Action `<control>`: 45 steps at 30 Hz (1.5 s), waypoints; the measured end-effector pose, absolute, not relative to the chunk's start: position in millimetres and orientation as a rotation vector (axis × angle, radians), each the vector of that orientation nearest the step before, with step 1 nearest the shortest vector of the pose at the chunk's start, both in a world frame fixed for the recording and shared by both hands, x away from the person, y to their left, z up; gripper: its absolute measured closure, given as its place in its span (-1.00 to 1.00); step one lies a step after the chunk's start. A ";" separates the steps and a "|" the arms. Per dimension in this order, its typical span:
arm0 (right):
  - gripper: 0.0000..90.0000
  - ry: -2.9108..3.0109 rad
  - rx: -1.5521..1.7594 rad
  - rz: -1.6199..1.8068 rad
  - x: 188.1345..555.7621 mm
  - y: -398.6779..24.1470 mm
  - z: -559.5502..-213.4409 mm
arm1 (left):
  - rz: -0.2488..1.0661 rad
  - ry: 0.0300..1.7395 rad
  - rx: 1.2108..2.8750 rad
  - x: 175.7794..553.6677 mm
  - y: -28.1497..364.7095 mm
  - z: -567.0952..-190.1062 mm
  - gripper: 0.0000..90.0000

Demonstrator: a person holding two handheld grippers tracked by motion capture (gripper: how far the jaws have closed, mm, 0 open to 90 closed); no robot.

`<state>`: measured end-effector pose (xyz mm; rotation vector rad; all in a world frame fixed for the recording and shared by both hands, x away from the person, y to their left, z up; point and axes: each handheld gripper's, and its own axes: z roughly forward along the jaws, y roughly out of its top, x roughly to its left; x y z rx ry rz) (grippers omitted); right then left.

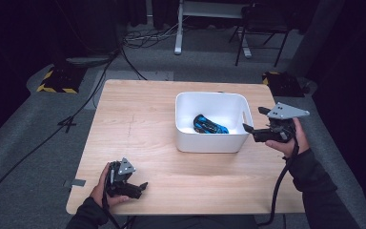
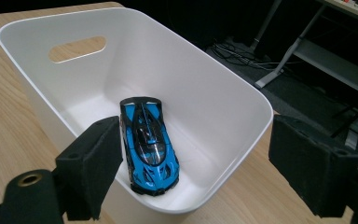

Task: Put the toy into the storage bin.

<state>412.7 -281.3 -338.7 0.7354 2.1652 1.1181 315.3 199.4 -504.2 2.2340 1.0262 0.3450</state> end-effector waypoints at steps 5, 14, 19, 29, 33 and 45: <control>-0.61 2.140 0.757 1.138 405.3 -289.6 -341.6 | 0.345 1.026 2.234 315.3 199.3 -504.3 -0.99; -0.61 2.136 0.754 1.157 389.8 -300.9 -349.3 | 0.346 1.027 2.233 315.3 199.3 -504.3 -0.99; -0.62 2.141 0.750 1.146 384.6 -305.5 -355.2 | 0.346 1.031 2.231 315.1 199.2 -504.3 -0.99; -0.62 2.163 0.750 1.122 373.8 -313.7 -375.0 | 0.345 1.030 2.232 315.2 199.2 -504.3 -0.99; -0.63 2.180 0.763 1.115 370.4 -315.6 -385.0 | 0.348 1.024 2.233 315.4 199.3 -504.3 -0.99; -0.63 2.220 0.767 1.089 365.7 -317.6 -408.1 | 0.346 1.027 2.233 315.3 199.3 -504.3 -0.99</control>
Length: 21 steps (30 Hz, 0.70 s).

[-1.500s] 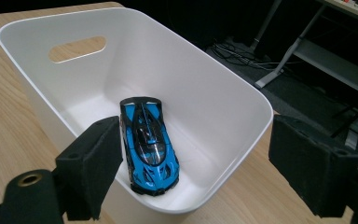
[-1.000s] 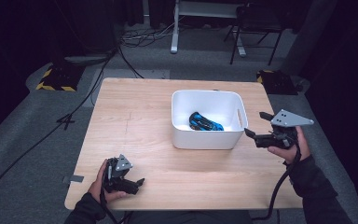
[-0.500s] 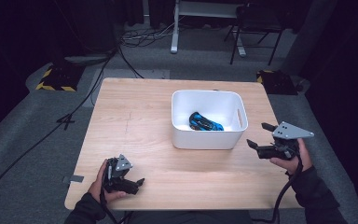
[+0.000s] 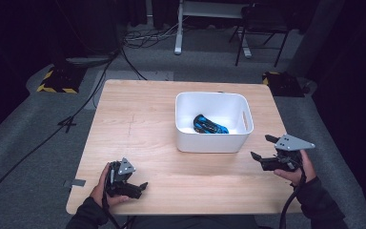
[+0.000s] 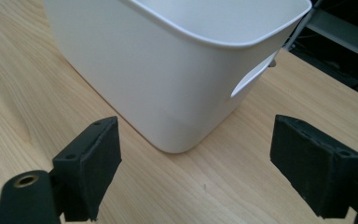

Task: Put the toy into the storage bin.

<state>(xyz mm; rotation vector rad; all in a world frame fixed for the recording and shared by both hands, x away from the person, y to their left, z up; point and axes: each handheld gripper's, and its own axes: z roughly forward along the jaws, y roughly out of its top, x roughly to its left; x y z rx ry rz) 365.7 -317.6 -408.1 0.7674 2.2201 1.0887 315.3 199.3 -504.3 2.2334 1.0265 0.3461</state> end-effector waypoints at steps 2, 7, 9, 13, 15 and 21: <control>-0.63 2.224 0.765 1.073 364.9 -316.7 -411.4 | 0.350 1.026 2.233 315.5 199.3 -504.5 -0.99; -0.64 2.243 0.766 1.038 362.9 -317.1 -419.4 | 0.348 1.028 2.233 315.4 199.2 -504.5 -0.99; -0.63 2.254 0.760 1.023 362.3 -317.8 -423.1 | 0.347 1.026 2.231 315.4 199.1 -504.6 -0.99; -0.63 2.265 0.762 1.000 361.2 -319.6 -432.3 | 0.359 1.022 2.234 315.6 199.5 -504.2 -0.99; -0.63 2.267 0.768 0.994 360.7 -320.7 -435.9 | 0.362 1.021 2.235 315.7 199.6 -504.1 -0.99; -0.63 2.282 0.787 0.976 359.7 -326.9 -445.3 | 0.350 1.026 2.233 315.4 199.3 -504.5 -0.99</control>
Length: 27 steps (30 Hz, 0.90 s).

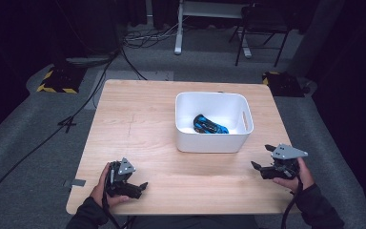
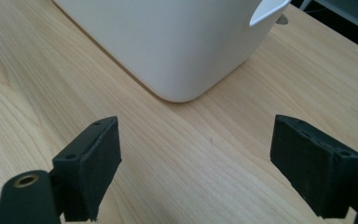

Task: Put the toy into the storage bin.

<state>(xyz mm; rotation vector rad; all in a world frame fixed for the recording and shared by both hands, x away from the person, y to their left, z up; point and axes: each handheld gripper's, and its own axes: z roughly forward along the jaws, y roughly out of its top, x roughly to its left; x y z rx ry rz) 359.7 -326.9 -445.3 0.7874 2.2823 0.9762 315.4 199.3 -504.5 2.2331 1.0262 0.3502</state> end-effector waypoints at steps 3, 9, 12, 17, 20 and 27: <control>-0.64 2.292 0.796 0.964 359.1 -330.0 -450.0 | 0.348 1.026 2.233 315.4 199.3 -504.4 -0.99; -0.64 2.307 0.830 0.950 356.5 -336.8 -458.9 | 0.349 1.026 2.234 315.4 199.3 -504.4 -0.99; -0.64 2.306 0.842 0.946 354.7 -339.8 -463.2 | 0.348 1.023 2.232 315.5 199.2 -504.5 -0.99; -0.63 2.321 0.867 0.931 351.4 -347.5 -469.8 | 0.346 1.031 2.233 315.1 199.2 -504.4 -0.99; -0.63 2.315 0.893 0.931 348.9 -354.9 -475.6 | 0.349 1.027 2.232 315.4 199.2 -504.5 -0.99; -0.63 2.320 0.950 0.927 342.1 -370.6 -488.1 | 0.340 1.025 2.235 315.8 199.3 -504.3 -0.99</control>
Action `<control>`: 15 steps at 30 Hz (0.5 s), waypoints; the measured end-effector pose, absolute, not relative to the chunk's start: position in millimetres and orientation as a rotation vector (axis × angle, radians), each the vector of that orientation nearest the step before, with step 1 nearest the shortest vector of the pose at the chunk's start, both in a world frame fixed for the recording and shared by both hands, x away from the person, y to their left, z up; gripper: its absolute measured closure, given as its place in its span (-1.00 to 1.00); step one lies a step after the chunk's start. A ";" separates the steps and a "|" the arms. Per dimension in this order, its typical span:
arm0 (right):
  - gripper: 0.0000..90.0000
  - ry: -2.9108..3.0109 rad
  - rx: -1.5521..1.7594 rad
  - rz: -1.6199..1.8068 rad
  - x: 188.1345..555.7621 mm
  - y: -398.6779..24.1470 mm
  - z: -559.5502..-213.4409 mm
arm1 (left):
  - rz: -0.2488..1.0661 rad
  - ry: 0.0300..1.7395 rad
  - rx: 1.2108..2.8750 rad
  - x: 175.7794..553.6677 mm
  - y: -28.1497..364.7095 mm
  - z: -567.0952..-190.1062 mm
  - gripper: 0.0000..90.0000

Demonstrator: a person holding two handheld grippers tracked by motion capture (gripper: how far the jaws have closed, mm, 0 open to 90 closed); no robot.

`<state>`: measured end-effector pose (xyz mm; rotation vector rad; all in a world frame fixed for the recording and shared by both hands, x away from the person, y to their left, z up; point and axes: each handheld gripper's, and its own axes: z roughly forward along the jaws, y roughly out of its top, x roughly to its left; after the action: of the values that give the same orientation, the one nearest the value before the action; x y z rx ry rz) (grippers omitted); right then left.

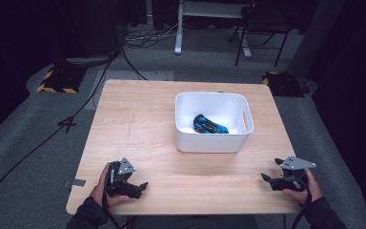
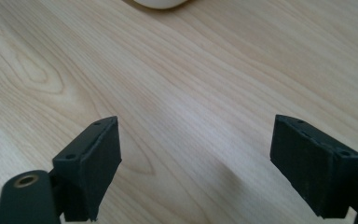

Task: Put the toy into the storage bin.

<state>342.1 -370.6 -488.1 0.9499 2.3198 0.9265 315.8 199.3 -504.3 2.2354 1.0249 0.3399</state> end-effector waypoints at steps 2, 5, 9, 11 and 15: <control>-0.64 2.317 0.978 0.947 340.3 -375.4 -491.9 | 0.337 1.024 2.236 315.9 199.4 -504.2 -0.99; -0.63 2.320 1.010 0.940 338.7 -381.1 -495.9 | 0.341 1.025 2.235 316.1 199.4 -504.2 -0.99; -0.64 2.312 1.064 0.977 336.3 -388.8 -500.5 | 0.337 1.023 2.233 316.3 199.3 -504.4 -0.99; -0.65 2.299 1.101 1.007 335.0 -394.5 -502.7 | 0.344 1.020 2.235 316.8 199.5 -504.3 -0.99; -0.66 2.284 1.178 1.011 333.1 -401.4 -503.5 | 0.347 1.021 2.235 316.7 199.5 -504.3 -0.99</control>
<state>333.1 -401.4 -503.5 1.1782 2.2836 1.0113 316.7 199.5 -504.3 2.2348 1.0210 0.3470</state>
